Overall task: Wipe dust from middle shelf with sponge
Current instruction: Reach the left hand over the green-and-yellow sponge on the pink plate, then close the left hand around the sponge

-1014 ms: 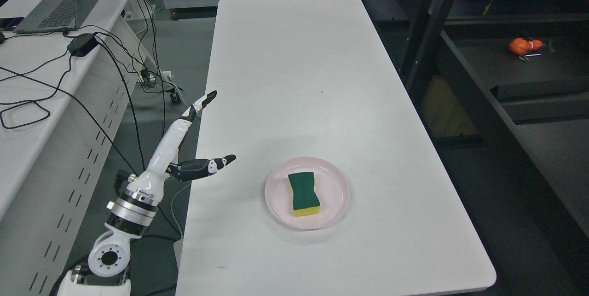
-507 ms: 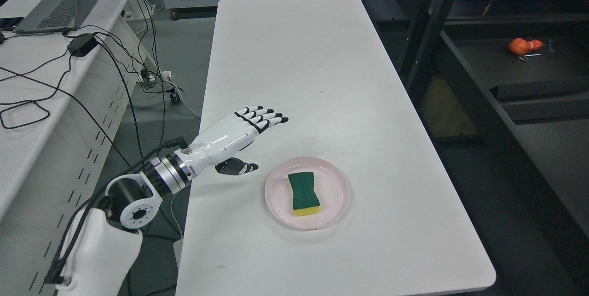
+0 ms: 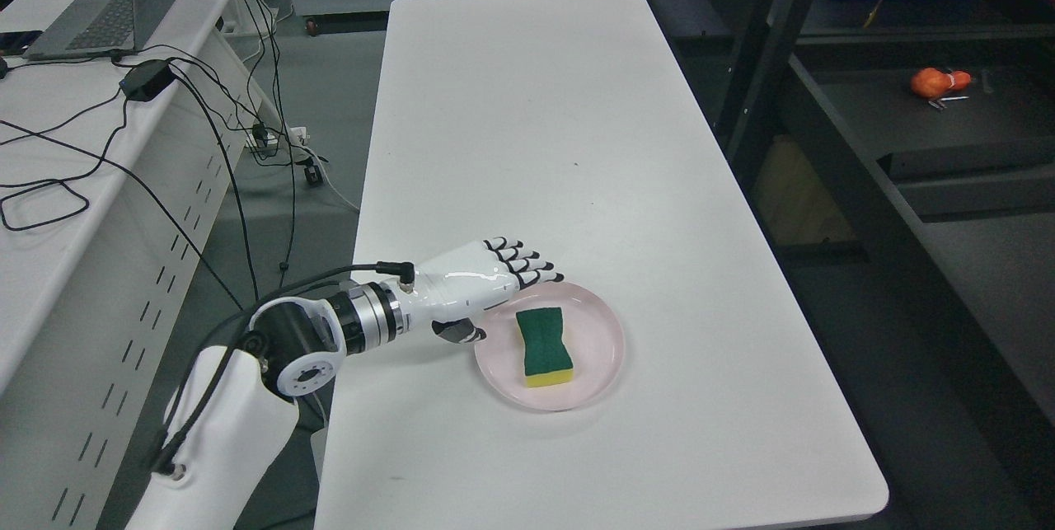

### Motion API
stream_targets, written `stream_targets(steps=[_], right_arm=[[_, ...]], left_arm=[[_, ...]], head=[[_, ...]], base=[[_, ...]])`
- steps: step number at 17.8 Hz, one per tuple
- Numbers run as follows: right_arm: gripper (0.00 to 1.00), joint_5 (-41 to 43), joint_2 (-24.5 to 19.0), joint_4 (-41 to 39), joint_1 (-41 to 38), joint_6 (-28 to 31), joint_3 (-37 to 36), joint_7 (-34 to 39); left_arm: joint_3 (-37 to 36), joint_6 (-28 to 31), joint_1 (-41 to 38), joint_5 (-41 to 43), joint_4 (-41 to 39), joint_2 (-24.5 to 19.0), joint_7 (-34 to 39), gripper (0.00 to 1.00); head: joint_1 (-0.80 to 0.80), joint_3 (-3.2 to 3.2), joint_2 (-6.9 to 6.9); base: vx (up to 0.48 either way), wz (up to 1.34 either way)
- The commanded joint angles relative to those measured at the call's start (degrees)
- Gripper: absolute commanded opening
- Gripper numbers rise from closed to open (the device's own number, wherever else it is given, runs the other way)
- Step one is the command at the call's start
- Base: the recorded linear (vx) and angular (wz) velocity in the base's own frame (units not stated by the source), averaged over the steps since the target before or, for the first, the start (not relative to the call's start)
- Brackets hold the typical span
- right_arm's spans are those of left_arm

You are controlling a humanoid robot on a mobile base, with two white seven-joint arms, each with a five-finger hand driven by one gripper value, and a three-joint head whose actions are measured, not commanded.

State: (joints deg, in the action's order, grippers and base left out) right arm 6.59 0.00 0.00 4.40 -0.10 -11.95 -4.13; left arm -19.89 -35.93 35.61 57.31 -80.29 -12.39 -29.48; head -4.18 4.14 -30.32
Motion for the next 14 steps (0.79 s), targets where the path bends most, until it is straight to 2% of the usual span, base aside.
stream_targets(steps=[1,3,4,9,11,12,14], right_arm=[[1.0,0.0,1.0,-1.0,0.0,4.1,0.0,0.0],[1.0,0.0,1.0,-1.0,0.0,4.1,0.0,0.0],[1.0,0.0,1.0,-1.0,0.0,4.1,0.0,0.0],[1.0,0.0,1.0,-1.0,0.0,4.2,0.0,0.0],[1.0,0.0,1.0,-1.0,0.0,4.1,0.0,0.0],[1.0,0.0,1.0,-1.0,0.1,4.2,0.0,0.0],[1.0,0.0,1.0,-1.0,0.0,4.1,0.0,0.0]], left_arm=[[-5.6,-0.4,1.9,1.0,1.7,8.9,-5.2,0.98],[-5.7,-0.8,2.8,1.1,1.9,8.8,-13.4,0.98],[-5.7,-0.8,2.8,1.1,1.9,8.8,-14.9,0.98],[-4.8,-1.1,3.1,1.3,1.9,7.8,-15.6,0.97],[-3.1,-1.1,3.0,1.3,2.0,7.7,-15.6,0.86],[-1.2,-1.1,2.9,1.2,2.0,7.6,-15.6,0.75],[0.9,-1.2,2.6,1.2,2.0,7.5,-15.6,0.65]], head=[[0.0,0.0,0.0],[0.0,0.0,0.0],[0.0,0.0,0.0],[0.0,0.0,0.0],[0.0,0.0,-0.01],[0.0,0.0,-0.01],[0.0,0.0,-0.01]], base=[[0.0,0.0],[0.0,0.0],[0.0,0.0],[0.0,0.0],[0.0,0.0],[0.0,0.0],[0.0,0.0]])
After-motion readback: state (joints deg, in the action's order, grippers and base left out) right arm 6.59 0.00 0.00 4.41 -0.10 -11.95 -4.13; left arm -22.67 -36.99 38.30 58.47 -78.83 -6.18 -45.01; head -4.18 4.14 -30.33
